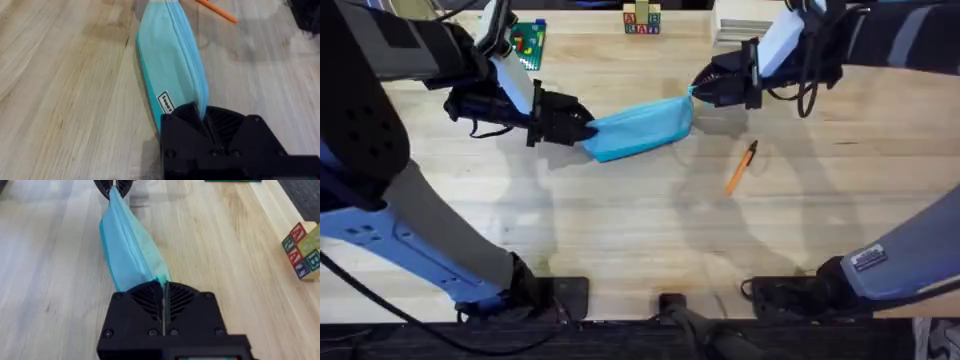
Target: Unzip the bag, pick up the pens from the table one at a time and place them inside, then zip the bag closed.
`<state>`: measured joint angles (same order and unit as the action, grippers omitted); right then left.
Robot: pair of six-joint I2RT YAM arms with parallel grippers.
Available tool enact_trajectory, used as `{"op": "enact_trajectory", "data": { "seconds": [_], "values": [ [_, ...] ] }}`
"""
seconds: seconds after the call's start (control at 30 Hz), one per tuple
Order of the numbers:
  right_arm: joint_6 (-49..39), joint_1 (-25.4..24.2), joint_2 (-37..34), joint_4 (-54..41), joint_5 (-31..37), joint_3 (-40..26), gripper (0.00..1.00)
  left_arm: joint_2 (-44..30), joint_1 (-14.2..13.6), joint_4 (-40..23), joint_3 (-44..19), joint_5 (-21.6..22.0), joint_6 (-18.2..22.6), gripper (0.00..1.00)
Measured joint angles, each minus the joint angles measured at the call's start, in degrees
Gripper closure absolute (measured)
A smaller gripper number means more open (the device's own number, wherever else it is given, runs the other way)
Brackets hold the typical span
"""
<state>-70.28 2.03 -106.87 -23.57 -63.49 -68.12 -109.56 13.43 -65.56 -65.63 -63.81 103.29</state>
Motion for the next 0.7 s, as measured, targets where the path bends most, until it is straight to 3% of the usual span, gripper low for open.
{"op": "enact_trajectory", "data": {
  "seconds": [0.33, 0.7],
  "values": [
    [2.6, 2.2, 0.0, 0.2, -3.1, -0.7, 0.970, 0.0, 0.0, 0.0, 0.0, 0.2, 0.0, 0.959],
    [3.0, 7.8, 0.0, 0.5, -3.6, -1.1, 0.970, 0.0, 0.0, 0.0, 0.0, 0.2, 0.0, 0.959]
  ]
}}
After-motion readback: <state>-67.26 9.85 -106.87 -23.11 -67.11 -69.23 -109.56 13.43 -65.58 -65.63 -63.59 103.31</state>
